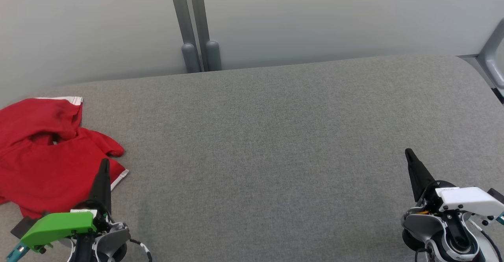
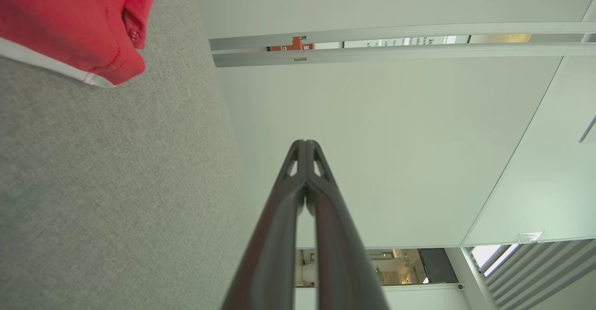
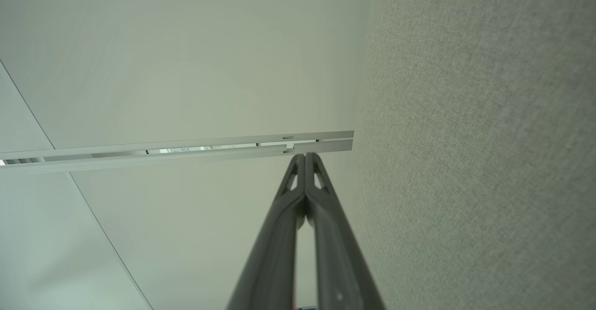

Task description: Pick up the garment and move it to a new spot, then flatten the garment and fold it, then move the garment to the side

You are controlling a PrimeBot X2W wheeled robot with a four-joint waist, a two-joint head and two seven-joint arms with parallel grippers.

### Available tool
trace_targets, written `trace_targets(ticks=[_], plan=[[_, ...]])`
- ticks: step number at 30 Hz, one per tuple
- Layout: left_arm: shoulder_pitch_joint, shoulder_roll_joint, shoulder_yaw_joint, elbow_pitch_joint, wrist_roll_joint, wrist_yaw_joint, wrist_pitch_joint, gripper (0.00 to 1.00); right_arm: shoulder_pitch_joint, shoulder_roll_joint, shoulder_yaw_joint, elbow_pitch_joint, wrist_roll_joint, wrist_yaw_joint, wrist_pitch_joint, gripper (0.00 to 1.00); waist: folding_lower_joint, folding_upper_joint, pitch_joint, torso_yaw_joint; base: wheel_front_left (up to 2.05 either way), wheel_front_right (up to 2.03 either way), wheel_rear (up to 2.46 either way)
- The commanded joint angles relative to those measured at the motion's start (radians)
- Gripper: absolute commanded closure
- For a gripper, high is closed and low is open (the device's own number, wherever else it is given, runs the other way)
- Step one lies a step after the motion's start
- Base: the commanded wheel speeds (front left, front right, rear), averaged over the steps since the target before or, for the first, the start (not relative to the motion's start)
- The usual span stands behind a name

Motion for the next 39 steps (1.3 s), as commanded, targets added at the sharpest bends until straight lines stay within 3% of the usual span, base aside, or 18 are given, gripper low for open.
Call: trace_targets(ticks=[1, 39], plan=[[-0.015, 0.008, 0.003, 0.000, 0.002, -0.002, 0.002, 1.00, -0.005, 0.000, -0.001, 0.000, 0.007, 0.001, 0.002, 1.00, 0.0000, 0.0000, 0.000, 0.000, 0.00, 0.00, 0.00], [-0.015, 0.008, 0.003, 0.000, 0.002, -0.002, 0.002, 1.00, -0.005, 0.000, -0.001, 0.000, 0.007, 0.001, 0.001, 1.00, 0.0000, 0.0000, 0.000, 0.000, 0.00, 0.00, 0.00]])
